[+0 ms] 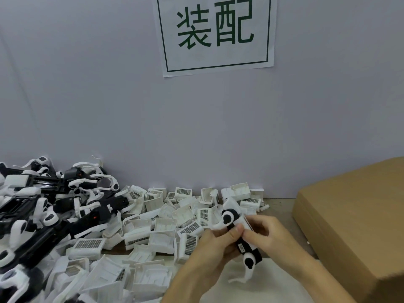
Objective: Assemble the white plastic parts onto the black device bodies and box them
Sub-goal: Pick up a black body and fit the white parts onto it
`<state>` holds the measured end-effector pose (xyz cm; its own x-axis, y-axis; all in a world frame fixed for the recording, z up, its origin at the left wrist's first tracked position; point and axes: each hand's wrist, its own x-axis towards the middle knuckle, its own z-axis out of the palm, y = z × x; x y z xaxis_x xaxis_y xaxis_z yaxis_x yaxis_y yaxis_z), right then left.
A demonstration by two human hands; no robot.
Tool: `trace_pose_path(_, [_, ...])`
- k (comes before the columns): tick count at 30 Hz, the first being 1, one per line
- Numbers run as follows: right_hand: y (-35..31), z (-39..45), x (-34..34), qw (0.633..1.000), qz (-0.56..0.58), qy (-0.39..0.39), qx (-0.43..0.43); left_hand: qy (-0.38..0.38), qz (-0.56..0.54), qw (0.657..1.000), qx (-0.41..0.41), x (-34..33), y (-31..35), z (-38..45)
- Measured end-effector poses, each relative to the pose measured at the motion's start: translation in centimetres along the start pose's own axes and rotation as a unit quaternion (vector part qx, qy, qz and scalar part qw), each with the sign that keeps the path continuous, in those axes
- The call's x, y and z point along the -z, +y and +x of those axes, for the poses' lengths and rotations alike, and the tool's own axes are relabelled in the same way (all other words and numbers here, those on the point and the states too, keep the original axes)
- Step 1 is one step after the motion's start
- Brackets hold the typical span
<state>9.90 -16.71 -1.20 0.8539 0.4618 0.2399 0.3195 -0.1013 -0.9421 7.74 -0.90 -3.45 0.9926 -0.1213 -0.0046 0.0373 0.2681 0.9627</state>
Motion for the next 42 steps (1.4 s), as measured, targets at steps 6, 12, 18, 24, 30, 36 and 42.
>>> trace_pose_path(6, [-0.1,0.3,-0.5,0.993,-0.112,0.043,0.019,0.033,-0.049,0.998,0.035,-0.3,-0.1,0.0])
trace_pose_path(12, [-0.1,0.9,-0.8,0.991,-0.126,0.048,-0.010,0.067,-0.076,0.994,0.030,-0.4,-0.2,0.1])
trace_pose_path(18, [0.0,0.8,-1.7,0.987,-0.135,0.087,0.017,0.084,-0.058,0.995,0.001,-0.7,-0.2,0.1])
trace_pose_path(24, [0.3,0.4,0.1,0.997,-0.019,0.042,-0.058,0.093,-0.025,0.995,0.005,-0.9,-0.3,-0.3])
trace_pose_path(30, [0.5,0.9,-0.8,0.992,-0.115,0.058,-0.012,0.089,-0.043,0.995,-0.002,-0.3,-0.1,-0.3])
trace_pose_path(36, [0.8,0.6,-0.5,0.997,-0.003,0.074,-0.022,0.089,-0.041,0.995,-0.011,-0.8,-0.1,-0.2])
trace_pose_path(42, [0.5,0.6,-0.9,0.995,-0.082,0.058,0.010,0.072,-0.037,0.997,-0.006,-0.2,-0.1,-0.1])
